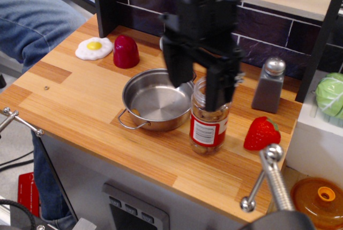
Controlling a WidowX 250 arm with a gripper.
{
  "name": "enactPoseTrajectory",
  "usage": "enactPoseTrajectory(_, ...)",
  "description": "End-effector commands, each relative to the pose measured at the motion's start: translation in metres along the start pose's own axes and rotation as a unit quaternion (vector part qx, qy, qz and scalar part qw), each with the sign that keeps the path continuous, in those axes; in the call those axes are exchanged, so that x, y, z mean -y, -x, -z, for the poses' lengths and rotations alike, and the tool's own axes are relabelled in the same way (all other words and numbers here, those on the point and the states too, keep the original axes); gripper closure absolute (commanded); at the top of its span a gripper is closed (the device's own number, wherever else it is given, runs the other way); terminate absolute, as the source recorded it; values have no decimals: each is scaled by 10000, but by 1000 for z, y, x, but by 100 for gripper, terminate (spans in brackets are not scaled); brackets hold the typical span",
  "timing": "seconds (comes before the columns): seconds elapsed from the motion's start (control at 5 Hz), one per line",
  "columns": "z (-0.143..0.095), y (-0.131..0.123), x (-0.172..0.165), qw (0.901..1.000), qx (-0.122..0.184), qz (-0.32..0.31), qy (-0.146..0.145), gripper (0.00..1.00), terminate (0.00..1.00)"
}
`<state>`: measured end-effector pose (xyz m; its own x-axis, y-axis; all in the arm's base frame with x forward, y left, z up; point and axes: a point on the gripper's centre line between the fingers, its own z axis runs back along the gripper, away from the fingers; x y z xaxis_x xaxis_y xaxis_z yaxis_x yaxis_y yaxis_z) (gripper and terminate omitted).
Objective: Pour almonds in pot
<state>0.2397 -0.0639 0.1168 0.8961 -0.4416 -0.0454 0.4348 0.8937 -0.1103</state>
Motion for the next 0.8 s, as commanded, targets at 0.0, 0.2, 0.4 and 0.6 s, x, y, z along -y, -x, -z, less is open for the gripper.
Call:
enactPoseTrajectory(0.0,-18,-42,24,9674,-1061,2198,-682,0,0)
enactPoseTrajectory(0.2,-9,-55,32,9165,-2036,3333,-864,0,0)
enactPoseTrajectory(0.4,3,-57,42,8502,-2687,4352,-1251,0,0)
enactPoseTrajectory(0.6,18,-54,50,8022,-3155,4847,-1484,0,0)
